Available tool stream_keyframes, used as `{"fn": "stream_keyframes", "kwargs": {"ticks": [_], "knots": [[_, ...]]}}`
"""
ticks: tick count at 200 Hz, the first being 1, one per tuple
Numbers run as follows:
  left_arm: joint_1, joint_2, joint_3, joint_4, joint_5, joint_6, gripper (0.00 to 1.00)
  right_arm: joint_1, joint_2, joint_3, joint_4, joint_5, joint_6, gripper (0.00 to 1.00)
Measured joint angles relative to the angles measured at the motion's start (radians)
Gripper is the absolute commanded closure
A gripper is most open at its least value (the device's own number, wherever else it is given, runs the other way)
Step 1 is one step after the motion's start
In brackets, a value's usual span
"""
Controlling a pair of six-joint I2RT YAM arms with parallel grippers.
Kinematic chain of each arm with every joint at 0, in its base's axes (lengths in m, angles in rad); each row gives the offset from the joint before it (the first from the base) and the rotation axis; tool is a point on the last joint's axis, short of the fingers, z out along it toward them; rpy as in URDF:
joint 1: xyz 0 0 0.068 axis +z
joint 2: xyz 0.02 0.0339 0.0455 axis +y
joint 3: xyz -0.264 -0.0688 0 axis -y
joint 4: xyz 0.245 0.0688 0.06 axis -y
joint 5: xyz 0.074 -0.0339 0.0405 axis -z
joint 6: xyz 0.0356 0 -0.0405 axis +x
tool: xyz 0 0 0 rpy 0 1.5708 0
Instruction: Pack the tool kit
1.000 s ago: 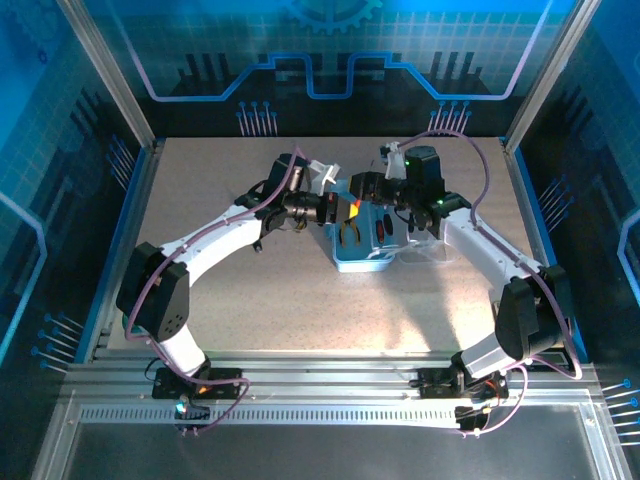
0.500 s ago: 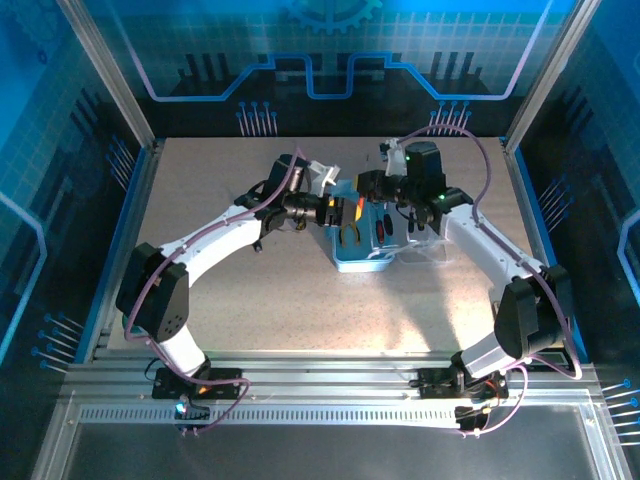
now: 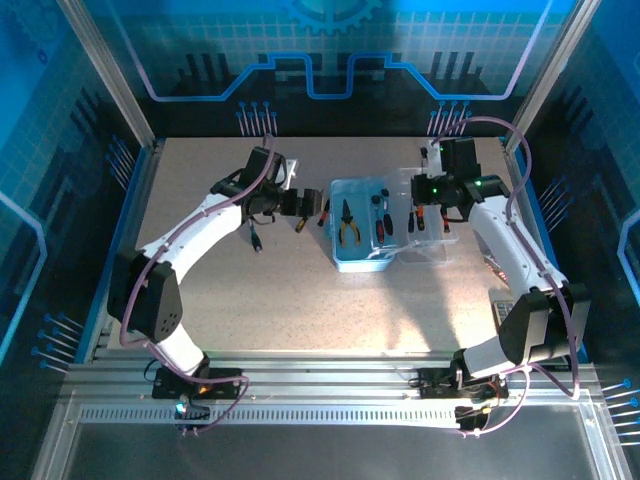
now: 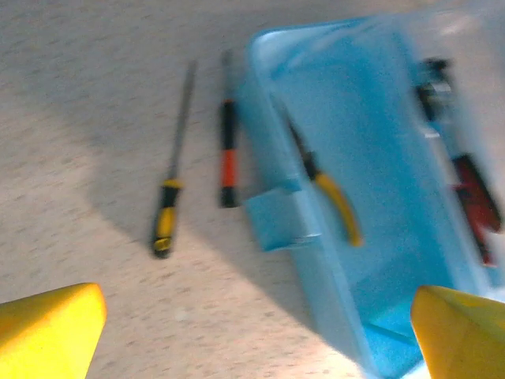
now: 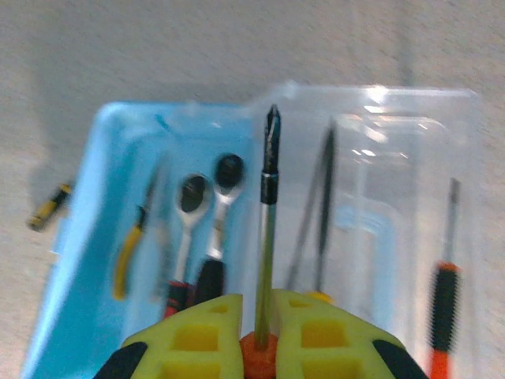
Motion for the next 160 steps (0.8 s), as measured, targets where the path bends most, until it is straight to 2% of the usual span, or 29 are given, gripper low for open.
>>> {"fn": "stream_keyframes", "kwargs": {"ticks": [32, 63, 135, 147, 160], "knots": [[0.009, 0.048, 0.0, -0.081, -0.125, 0.013, 0.01, -0.018, 0.023, 0.002, -0.063, 0.127, -0.05, 1.0], [0.025, 0.064, -0.002, -0.113, -0.179, 0.013, 0.01, -0.027, 0.088, 0.019, -0.089, 0.213, -0.081, 1.0], [0.041, 0.066, -0.02, -0.119, -0.202, 0.013, 0.01, -0.032, 0.2, 0.048, -0.092, 0.225, -0.095, 1.0], [0.041, 0.068, -0.021, -0.121, -0.201, 0.013, 0.01, -0.032, 0.212, 0.052, -0.09, 0.222, -0.095, 0.96], [0.041, 0.069, -0.022, -0.121, -0.201, 0.013, 0.01, -0.032, 0.221, 0.052, -0.091, 0.222, -0.095, 0.87]]}}
